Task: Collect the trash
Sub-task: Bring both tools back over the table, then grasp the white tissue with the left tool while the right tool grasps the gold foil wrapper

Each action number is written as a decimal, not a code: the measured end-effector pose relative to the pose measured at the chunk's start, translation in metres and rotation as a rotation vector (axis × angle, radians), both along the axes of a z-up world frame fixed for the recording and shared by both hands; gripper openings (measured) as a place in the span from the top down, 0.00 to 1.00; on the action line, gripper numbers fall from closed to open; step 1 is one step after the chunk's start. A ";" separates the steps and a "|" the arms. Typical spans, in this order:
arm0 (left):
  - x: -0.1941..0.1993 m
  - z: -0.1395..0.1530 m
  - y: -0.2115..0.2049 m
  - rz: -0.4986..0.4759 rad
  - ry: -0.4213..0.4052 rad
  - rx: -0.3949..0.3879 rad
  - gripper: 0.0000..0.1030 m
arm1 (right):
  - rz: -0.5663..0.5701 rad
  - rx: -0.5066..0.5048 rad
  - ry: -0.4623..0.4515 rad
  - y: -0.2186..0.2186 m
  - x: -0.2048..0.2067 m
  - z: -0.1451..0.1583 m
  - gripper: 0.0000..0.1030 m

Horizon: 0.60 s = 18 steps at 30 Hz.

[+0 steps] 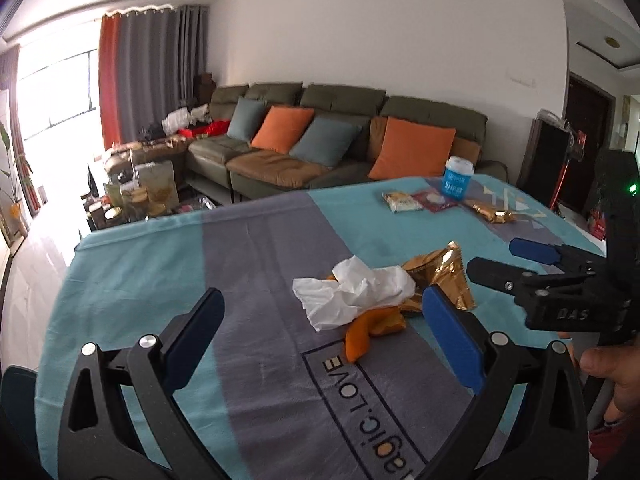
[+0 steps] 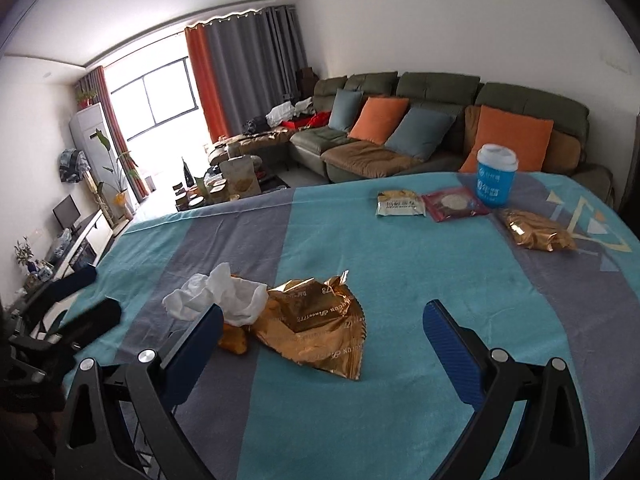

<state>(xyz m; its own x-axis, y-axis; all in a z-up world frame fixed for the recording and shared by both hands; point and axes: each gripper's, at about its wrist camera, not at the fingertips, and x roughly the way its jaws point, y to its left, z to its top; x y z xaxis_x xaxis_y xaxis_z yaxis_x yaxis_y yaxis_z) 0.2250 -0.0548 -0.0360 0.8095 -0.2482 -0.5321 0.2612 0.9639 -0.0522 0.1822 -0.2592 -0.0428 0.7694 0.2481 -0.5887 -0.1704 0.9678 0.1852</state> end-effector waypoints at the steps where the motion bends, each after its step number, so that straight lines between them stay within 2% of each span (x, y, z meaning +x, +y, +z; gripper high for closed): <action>1: 0.006 -0.004 -0.002 -0.011 0.023 -0.008 0.05 | 0.000 0.000 0.005 0.000 0.003 -0.002 0.06; 5: 0.031 -0.019 -0.004 -0.013 0.099 -0.045 0.05 | 0.010 0.009 0.027 -0.001 0.012 -0.007 0.07; 9: 0.047 -0.027 -0.008 -0.009 0.131 -0.051 0.08 | 0.017 0.011 0.052 -0.003 0.022 -0.011 0.07; 13: 0.060 -0.036 -0.012 -0.008 0.172 -0.048 0.24 | 0.028 0.020 0.071 -0.004 0.031 -0.016 0.12; 15: 0.066 -0.043 -0.014 -0.013 0.201 -0.054 0.27 | 0.038 0.037 0.087 -0.005 0.036 -0.019 0.18; 18: 0.071 -0.047 -0.017 -0.023 0.214 -0.060 0.30 | 0.051 0.045 0.094 -0.004 0.039 -0.020 0.20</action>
<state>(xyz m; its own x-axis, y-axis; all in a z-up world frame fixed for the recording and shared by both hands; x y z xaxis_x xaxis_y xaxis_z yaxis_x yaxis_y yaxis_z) 0.2957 -0.0715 -0.0829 0.6732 -0.3018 -0.6751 0.2599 0.9513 -0.1661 0.2214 -0.2628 -0.0630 0.6972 0.3133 -0.6448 -0.1992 0.9487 0.2456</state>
